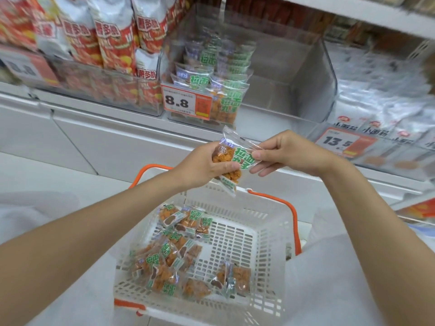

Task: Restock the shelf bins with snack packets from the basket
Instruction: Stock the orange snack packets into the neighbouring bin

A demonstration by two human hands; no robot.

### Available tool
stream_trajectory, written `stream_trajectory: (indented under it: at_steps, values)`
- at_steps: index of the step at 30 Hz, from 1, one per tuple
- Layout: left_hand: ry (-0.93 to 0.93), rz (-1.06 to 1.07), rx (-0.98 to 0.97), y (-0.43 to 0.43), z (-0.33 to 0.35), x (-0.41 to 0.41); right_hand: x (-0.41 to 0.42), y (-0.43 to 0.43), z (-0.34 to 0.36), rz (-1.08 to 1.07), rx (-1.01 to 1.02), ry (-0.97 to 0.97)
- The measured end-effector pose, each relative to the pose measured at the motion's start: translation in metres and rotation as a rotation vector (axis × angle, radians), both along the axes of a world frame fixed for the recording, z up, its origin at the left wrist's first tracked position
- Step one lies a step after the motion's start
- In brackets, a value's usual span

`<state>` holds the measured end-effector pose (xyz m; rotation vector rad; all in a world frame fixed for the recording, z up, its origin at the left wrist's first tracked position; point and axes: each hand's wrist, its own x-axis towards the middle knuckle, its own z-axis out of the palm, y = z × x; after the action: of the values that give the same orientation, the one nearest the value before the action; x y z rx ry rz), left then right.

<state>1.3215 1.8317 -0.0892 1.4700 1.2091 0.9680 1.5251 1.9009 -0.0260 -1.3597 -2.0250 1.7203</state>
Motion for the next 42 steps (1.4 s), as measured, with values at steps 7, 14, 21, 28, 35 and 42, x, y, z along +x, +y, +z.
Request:
stream_trajectory:
  at_steps: [7,14,21,28,35,42]
  values:
    - [0.096,0.163,0.094,0.009,0.016,-0.005,-0.015,-0.014,-0.001,-0.069,-0.095,0.157]
    - [0.251,0.289,0.287,0.054,0.079,0.011,-0.023,-0.001,0.037,-0.419,0.149,0.315]
    - [0.319,0.322,0.392,0.139,0.133,0.016,-0.014,0.059,0.075,-0.549,0.370,0.347]
    - [0.417,0.368,0.288,0.241,0.117,0.015,-0.040,0.166,0.028,-0.799,0.543,0.126]
    - [0.628,0.275,0.313,0.300,0.083,-0.007,-0.046,0.232,-0.017,-0.771,0.571,-0.071]
    - [0.743,0.220,0.390,0.313,0.065,-0.020,-0.060,0.259,-0.038,-0.719,0.517,-0.032]
